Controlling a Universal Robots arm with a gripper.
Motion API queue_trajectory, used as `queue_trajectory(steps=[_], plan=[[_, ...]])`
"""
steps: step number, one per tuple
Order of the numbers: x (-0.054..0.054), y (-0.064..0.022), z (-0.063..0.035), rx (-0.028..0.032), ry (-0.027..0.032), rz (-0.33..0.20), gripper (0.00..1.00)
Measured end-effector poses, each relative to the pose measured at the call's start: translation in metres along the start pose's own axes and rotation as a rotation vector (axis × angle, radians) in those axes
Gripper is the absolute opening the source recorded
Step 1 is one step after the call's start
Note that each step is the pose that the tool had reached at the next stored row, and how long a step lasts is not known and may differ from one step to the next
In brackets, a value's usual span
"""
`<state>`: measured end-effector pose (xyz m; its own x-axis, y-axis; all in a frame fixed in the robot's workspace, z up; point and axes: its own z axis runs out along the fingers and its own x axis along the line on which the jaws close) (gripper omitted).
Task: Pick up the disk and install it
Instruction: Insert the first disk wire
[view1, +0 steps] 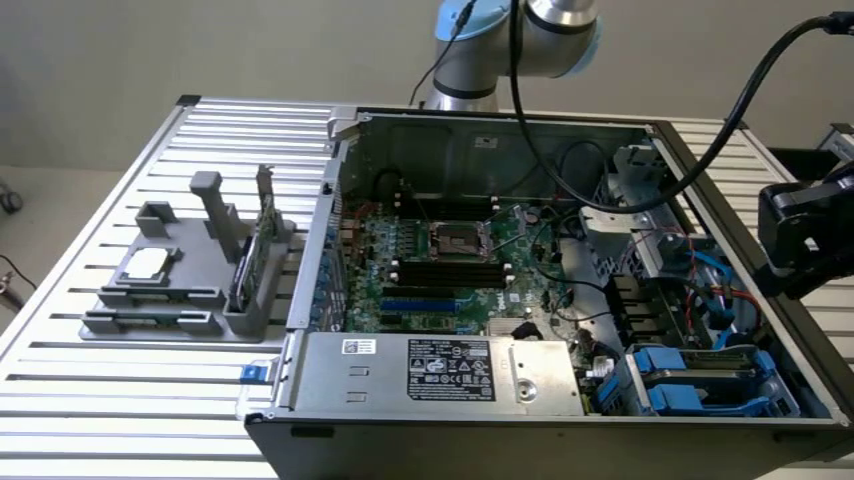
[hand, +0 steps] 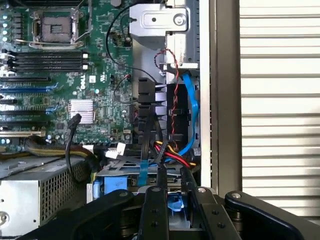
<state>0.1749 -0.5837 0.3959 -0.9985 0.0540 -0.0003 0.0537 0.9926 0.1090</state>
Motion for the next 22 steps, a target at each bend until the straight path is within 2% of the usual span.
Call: queue_trajectory(steps=[4, 15, 22], plan=[[0.0, -0.0005, 0.0039, -0.0001, -0.01, 0.067, 0.26], [0.0, -0.0018, 0.0162, -0.0005, -0.0422, 0.25, 0.26], [0.0, -0.0024, 0.0221, 0.001, -0.0578, 0.349, 0.26]])
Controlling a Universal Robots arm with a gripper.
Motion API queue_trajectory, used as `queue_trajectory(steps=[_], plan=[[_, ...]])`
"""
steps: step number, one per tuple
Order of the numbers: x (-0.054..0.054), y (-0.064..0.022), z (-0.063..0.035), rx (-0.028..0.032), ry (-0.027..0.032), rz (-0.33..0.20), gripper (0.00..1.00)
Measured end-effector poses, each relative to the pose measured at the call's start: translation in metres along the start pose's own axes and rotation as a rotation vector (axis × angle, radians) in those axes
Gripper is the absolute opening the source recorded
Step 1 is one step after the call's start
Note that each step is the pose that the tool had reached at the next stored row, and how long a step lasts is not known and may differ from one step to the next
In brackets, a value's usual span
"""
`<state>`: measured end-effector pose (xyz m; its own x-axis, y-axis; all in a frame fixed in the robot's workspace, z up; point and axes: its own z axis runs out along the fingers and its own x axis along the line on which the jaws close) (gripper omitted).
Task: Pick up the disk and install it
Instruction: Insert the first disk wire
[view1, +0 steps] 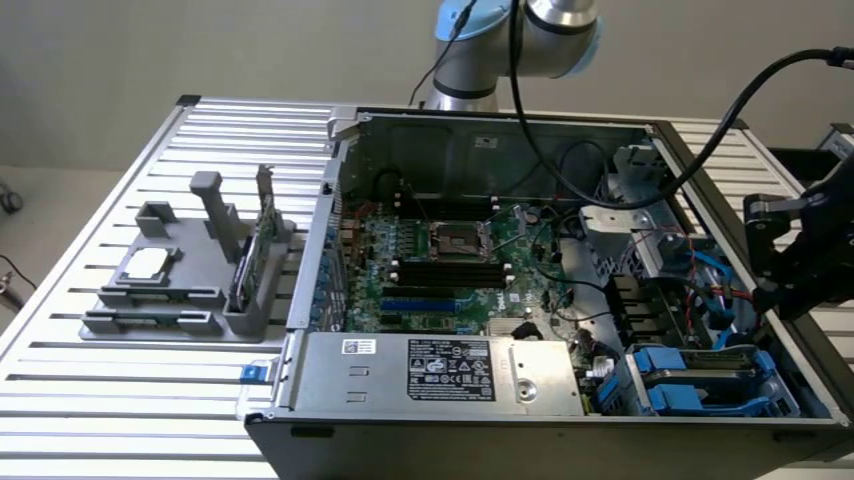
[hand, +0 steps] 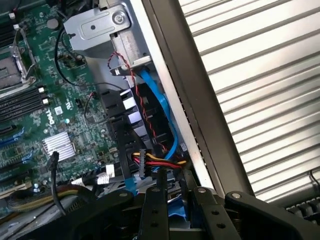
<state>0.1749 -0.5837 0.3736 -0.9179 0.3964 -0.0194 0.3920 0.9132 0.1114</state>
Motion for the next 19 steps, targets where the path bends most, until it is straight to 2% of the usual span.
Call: queue_trajectory(steps=[5, 11, 15, 19], plan=[[0.0, -0.0009, 0.0037, 0.0013, -0.0086, 0.051, 0.26], [-0.003, -0.0093, 0.0072, 0.0043, -0.0116, 0.065, 0.26], [-0.004, -0.0122, 0.0116, 0.0101, -0.0159, 0.081, 0.26], [-0.004, -0.0128, 0.016, 0.0131, -0.0224, 0.134, 0.26]])
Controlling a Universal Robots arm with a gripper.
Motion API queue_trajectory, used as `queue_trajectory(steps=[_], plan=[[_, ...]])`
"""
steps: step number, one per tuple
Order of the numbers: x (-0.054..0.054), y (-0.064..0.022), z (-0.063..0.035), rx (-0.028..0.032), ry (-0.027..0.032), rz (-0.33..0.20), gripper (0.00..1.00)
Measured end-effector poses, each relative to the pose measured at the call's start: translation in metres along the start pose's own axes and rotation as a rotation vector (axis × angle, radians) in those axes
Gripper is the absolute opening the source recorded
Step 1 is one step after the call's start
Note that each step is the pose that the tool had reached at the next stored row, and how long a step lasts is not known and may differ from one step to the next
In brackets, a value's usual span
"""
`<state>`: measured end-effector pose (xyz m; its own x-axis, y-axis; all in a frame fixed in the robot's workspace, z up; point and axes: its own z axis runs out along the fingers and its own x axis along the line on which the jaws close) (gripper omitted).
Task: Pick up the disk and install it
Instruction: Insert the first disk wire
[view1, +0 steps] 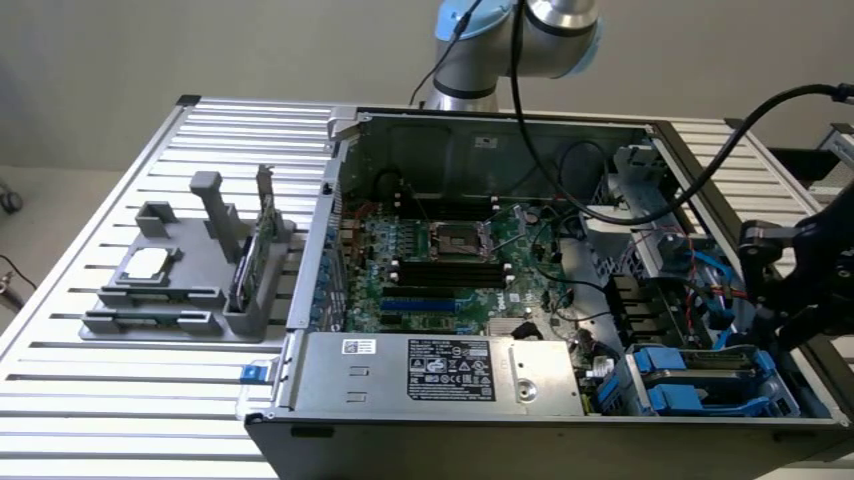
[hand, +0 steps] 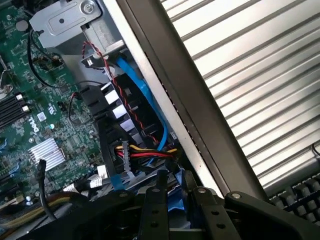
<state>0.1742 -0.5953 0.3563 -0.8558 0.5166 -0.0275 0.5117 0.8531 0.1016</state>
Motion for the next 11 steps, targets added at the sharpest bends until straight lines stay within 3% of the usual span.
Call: queue_trajectory(steps=[6, 8, 11], plan=[[0.0001, -0.0004, 0.0035, 0.0036, -0.0078, 0.086, 0.26], [0.0001, -0.0005, 0.0035, 0.0074, -0.0058, 0.112, 0.26], [0.0002, -0.0004, 0.0034, 0.0174, 0.0054, 0.141, 0.26]])
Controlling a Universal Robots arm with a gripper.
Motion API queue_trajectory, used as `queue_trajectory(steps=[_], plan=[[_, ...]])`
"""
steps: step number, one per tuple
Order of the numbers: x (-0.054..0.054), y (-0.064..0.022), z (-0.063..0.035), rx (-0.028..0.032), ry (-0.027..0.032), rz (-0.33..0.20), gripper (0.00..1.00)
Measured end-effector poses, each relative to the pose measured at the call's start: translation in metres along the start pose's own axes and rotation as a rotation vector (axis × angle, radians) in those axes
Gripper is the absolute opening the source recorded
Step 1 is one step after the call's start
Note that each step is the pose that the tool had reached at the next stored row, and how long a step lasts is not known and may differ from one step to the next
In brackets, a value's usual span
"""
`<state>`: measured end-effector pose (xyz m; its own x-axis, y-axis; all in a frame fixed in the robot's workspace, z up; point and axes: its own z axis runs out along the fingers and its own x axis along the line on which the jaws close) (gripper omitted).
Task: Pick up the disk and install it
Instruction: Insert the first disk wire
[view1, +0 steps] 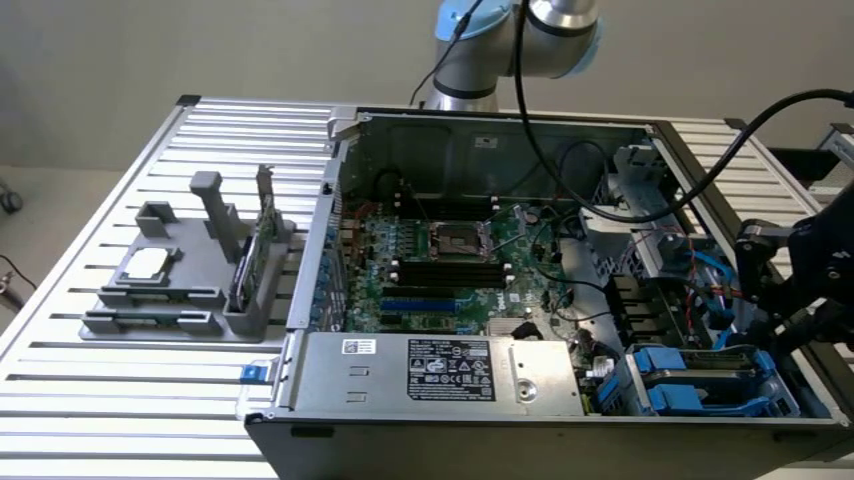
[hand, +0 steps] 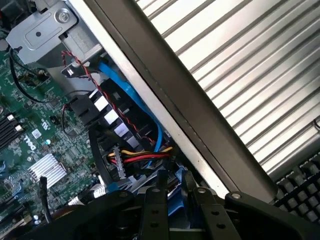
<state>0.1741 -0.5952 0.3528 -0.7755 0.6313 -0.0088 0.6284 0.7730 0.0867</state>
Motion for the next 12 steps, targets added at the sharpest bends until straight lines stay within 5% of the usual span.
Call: queue_trajectory(steps=[3, 7, 8, 12], plan=[[-0.0001, 0.0, 0.0001, 0.0134, 0.0156, 0.024, 0.26], [-0.0001, -0.0001, 0.0, 0.0499, 0.0578, 0.049, 0.26], [-0.0002, -0.0002, 0.0, 0.0549, 0.0633, 0.056, 0.26], [-0.0006, 0.0001, 0.0002, 0.0563, 0.0644, 0.081, 0.26]])
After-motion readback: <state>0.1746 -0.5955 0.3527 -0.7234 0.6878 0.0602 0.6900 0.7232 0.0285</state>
